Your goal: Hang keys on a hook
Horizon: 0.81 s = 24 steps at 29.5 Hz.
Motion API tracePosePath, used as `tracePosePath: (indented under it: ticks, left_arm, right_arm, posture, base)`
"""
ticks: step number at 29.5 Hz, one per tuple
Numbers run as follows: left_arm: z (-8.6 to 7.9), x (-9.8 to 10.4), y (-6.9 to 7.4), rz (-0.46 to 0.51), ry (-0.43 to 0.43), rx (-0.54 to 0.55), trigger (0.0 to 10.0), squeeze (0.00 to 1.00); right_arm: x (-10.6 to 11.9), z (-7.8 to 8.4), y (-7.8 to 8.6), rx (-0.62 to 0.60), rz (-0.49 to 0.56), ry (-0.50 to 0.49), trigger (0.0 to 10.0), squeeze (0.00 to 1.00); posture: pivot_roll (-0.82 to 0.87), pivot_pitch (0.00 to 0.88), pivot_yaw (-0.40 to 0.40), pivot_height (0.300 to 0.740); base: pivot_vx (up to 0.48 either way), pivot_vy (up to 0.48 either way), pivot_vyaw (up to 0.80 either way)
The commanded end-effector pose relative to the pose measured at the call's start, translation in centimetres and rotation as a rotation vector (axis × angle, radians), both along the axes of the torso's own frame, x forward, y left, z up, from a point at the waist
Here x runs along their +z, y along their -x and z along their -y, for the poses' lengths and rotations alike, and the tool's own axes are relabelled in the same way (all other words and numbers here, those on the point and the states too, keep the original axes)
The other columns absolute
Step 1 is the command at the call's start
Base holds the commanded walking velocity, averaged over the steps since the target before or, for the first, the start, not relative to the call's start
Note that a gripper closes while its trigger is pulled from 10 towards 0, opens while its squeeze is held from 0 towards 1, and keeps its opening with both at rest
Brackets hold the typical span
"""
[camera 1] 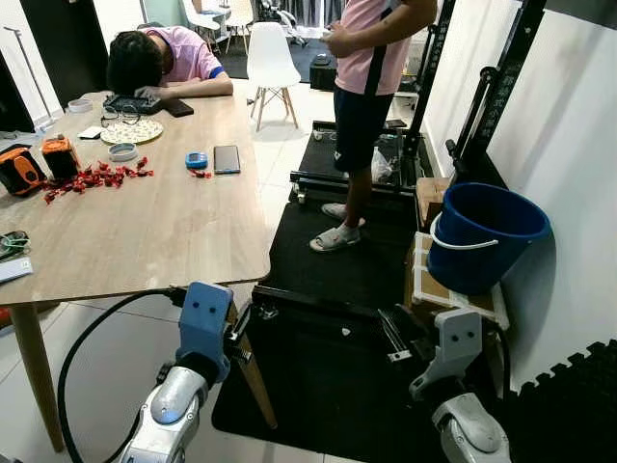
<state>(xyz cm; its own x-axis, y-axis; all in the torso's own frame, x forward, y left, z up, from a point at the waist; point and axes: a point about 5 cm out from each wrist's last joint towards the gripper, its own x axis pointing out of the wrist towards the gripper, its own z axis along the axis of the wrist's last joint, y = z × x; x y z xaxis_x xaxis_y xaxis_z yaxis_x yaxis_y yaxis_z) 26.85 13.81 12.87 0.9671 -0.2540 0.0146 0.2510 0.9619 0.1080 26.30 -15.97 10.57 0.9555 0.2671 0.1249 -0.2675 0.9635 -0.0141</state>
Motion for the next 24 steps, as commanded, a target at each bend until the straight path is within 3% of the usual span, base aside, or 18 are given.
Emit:
tracePosePath:
  ticks: [1, 6, 24]
  left_arm:
    - [-0.01, -0.3, -0.06, -0.009, -0.001, 0.009, 10.0, 0.0]
    - [0.07, -0.36, -0.04, -0.012, 0.0, 0.01, 10.0, 0.0]
    - [-0.04, -0.47, -0.06, -0.027, 0.033, 0.034, 10.0, 0.0]
  right_arm:
    - [-0.46, -0.3, 0.1, 0.013, -0.021, 0.002, 10.0, 0.0]
    - [-0.45, -0.32, 0.1, 0.016, -0.022, 0.002, 10.0, 0.0]
    - [-0.54, -0.38, 0.07, 0.019, -0.024, 0.001, 10.0, 0.0]
  posture:
    - [0.03, 0.042, -0.009, 0.74]
    - [0.03, 0.045, -0.013, 0.74]
    - [0.03, 0.048, -0.012, 0.74]
  base:
    - [0.0, -0.454, 0.0]
    - [0.0, -0.454, 0.0]
    - [0.0, 0.0, 0.0]
